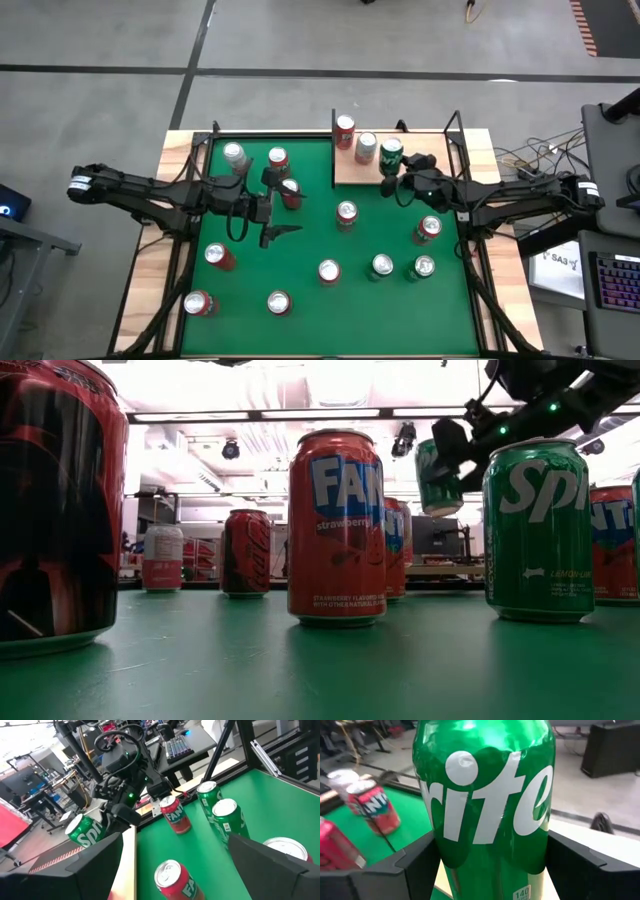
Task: Place canned beverage on shelf
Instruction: Put the left green soda can on the shelf
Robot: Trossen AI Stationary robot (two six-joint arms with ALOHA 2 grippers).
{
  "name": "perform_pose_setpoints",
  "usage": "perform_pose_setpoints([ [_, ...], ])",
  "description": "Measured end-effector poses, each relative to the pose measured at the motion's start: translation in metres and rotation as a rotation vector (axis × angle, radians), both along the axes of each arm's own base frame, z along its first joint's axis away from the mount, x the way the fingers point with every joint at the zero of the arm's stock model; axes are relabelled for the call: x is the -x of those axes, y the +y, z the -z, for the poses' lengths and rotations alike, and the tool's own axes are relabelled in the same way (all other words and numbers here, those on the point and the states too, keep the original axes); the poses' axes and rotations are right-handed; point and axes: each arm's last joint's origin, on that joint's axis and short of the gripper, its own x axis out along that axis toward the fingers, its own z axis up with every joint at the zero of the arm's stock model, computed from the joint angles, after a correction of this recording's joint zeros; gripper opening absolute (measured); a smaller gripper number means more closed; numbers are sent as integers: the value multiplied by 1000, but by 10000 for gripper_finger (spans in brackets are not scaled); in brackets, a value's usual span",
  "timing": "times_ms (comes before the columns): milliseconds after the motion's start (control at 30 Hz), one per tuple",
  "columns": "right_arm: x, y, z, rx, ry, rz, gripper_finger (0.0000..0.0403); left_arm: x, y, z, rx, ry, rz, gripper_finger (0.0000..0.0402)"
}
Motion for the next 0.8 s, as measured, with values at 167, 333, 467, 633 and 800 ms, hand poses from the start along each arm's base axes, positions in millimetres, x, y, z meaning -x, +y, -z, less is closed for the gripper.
perform_pose_setpoints([
  [167,3,1,6,-33,41,9,289,0,0,5,1,15,-1,345],
  [333,4,1,10,-42,50,14,289,1,0,11,-2,32,-1,345],
  [467,7,1,17,-52,55,29,289,1,0,12,2,32,-2,345],
  [633,12,1,26,-78,38,69,289,1,1,12,4,30,-5,345],
  [800,15,1,31,-83,20,116,289,1,4,12,13,30,-19,345],
])
